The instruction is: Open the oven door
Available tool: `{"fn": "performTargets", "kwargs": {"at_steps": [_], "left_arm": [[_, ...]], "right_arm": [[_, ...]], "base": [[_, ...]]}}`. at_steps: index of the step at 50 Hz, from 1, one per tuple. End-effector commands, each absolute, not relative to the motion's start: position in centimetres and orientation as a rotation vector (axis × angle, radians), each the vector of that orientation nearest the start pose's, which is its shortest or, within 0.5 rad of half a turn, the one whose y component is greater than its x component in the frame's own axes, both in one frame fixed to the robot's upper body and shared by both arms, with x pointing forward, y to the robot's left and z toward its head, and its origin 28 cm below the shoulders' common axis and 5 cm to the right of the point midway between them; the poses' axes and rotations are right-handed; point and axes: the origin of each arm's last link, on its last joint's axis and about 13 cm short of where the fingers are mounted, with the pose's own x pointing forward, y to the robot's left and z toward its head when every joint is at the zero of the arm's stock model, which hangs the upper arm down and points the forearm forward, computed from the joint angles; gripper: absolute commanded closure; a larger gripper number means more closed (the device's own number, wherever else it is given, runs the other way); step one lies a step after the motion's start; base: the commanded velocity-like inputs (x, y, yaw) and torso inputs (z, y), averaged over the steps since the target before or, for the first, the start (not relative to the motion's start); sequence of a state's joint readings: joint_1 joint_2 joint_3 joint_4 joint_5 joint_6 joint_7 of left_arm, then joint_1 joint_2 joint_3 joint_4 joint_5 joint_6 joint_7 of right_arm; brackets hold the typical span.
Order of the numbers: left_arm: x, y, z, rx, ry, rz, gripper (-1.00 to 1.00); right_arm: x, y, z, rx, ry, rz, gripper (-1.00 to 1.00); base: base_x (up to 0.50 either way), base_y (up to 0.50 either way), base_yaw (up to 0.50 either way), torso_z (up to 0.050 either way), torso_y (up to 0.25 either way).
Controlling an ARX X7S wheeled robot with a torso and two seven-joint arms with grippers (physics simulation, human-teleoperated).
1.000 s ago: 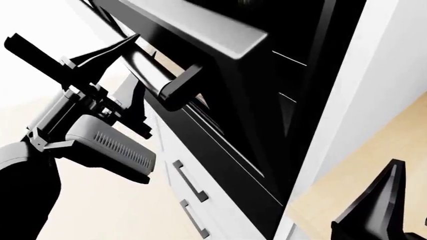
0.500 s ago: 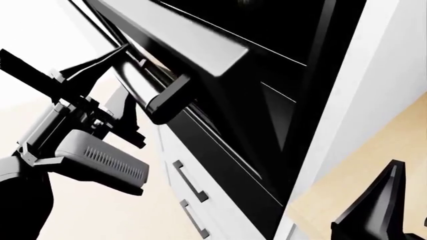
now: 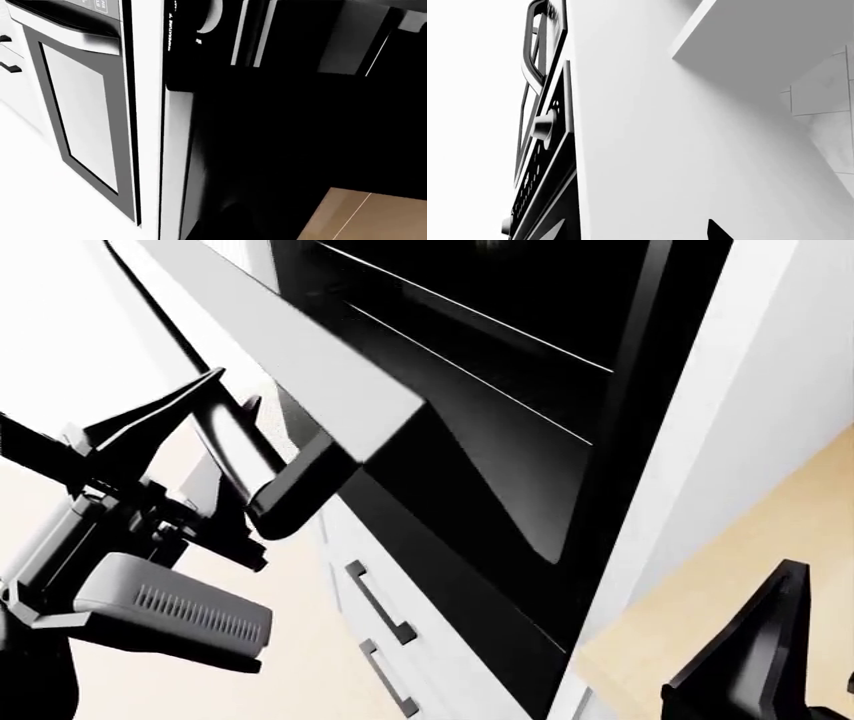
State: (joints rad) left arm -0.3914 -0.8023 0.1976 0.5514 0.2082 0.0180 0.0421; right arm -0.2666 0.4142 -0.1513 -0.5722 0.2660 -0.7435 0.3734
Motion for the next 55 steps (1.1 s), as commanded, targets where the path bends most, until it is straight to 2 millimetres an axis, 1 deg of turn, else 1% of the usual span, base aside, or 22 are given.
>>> {"fn": "performTargets", "kwargs": {"at_steps": [1,13,20,27,40,55], "left_arm": [[21.3,28.6,24.6,0.974,-0.956,-0.152,1.00],[20.6,29.0,24.4,0.980,-0.955,-0.130,1.00],[20.7,29.1,24.4,0.985,-0.951,-0.126,1.00],[20.0,29.4,24.1,0.988,-0.939,-0.113,1.00],[19.4,29.8,23.6,0.998,-0.917,-0.095,1.00],[18.0,30.6,22.9,1.007,-0.889,-0.066,1.00]], "right_arm": [[13.4,-12.3,13.4,0.251,-0.925,0.002,-1.00],[13.4,-12.3,13.4,0.253,-0.925,0.002,-1.00],[13.4,-12.3,13.4,0.253,-0.926,0.001,-1.00],[13.3,-12.3,13.4,0.254,-0.926,0.002,-1.00],[13.3,-12.3,13.4,0.255,-0.926,0.002,-1.00],[13.2,-12.3,13.4,0.257,-0.928,0.006,-1.00]], "base": [[0.00,0.00,0.00,0.000,0.000],[0.00,0.00,0.00,0.001,0.005],[0.00,0.00,0.00,0.001,0.004],[0.00,0.00,0.00,0.001,0.005],[0.00,0.00,0.00,0.001,0.005],[0.00,0.00,0.00,0.001,0.005]]}}
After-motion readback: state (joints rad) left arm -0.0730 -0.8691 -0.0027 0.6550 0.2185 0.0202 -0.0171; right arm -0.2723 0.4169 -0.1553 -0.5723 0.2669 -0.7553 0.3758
